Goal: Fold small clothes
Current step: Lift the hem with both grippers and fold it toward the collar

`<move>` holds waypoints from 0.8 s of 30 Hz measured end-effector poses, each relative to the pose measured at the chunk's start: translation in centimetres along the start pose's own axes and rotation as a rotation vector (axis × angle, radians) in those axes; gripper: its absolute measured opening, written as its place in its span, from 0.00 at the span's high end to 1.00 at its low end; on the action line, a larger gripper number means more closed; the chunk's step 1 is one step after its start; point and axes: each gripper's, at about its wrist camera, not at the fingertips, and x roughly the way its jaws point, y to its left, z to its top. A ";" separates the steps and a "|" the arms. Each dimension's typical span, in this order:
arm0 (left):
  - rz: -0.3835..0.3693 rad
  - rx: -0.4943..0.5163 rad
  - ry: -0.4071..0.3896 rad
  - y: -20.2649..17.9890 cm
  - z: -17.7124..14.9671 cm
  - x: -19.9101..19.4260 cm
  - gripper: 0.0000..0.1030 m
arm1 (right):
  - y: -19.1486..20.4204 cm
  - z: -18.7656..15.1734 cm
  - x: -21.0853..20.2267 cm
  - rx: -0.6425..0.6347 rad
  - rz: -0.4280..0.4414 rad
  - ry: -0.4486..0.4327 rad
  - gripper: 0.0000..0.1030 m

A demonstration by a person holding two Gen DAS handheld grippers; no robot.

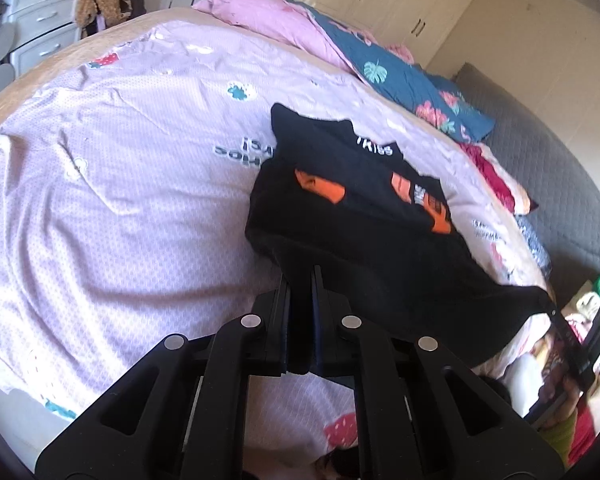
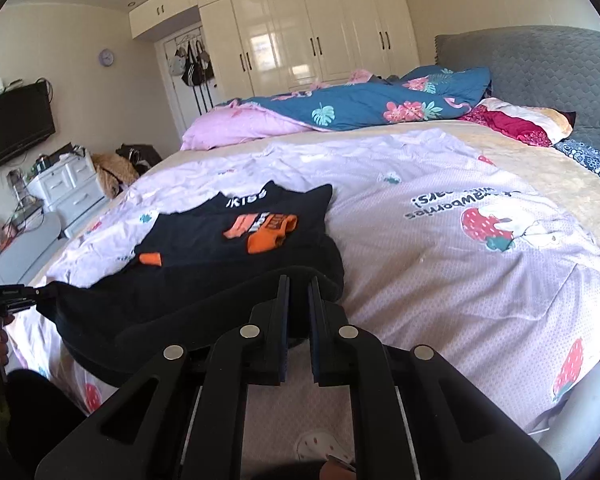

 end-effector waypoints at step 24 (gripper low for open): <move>0.036 0.011 -0.032 -0.6 3.3 2.9 0.97 | -3.1 -0.6 5.2 0.062 -0.047 0.274 0.84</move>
